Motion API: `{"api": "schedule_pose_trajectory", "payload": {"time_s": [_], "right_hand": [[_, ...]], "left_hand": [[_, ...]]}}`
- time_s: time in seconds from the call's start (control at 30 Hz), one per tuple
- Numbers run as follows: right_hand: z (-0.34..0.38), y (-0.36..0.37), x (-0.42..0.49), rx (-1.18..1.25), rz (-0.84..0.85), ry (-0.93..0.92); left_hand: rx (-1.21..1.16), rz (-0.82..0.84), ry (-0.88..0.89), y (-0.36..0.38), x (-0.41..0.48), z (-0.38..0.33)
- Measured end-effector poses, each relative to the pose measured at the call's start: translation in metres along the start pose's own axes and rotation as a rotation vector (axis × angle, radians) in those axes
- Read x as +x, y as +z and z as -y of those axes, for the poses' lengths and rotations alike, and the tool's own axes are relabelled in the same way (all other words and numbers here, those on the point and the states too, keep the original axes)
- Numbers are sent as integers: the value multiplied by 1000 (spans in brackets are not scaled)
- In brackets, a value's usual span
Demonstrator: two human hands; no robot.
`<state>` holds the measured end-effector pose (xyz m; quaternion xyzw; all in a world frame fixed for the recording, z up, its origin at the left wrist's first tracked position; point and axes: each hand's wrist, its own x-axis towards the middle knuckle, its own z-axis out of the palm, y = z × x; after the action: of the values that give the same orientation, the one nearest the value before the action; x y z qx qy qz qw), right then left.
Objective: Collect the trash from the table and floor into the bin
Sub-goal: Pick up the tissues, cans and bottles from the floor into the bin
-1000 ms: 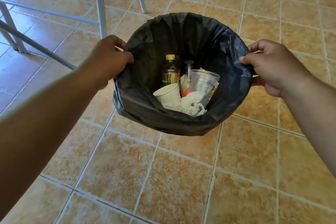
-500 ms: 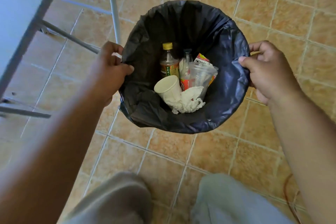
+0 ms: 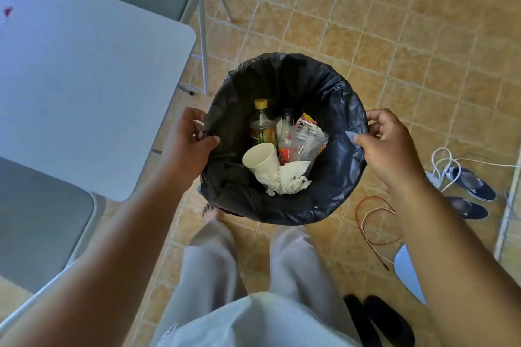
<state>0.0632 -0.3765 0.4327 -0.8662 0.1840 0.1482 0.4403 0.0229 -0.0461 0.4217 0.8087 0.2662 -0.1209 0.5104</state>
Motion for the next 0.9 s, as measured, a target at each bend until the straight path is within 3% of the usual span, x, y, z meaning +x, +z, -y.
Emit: {"api": "schedule_pose_trajectory", "payload": {"time_s": [0.47,0.9], "right_hand": [[52,-117,-78,83,-97,-157],[100,-156,-17,107,-45,-228]], "left_hand": [[-24,40,132,-26,-93,-126],[-232,50,93,-25,-62,-180]]}}
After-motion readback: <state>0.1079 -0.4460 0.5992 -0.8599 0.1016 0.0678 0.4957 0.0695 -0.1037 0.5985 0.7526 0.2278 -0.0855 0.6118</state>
